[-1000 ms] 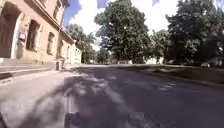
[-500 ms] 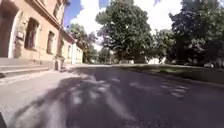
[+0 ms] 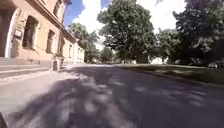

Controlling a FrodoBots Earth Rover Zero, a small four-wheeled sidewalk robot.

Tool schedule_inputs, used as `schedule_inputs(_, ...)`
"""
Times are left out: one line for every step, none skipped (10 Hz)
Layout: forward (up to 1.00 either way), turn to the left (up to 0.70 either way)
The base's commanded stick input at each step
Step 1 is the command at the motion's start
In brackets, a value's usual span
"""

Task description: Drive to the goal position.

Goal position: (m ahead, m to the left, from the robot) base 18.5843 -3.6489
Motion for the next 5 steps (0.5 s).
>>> schedule_inputs(1.00, 0.00)
schedule_inputs(1.00, 0.00)
schedule_inputs(1.00, 0.00)
schedule_inputs(1.00, 0.00)
schedule_inputs(1.00, 0.00)
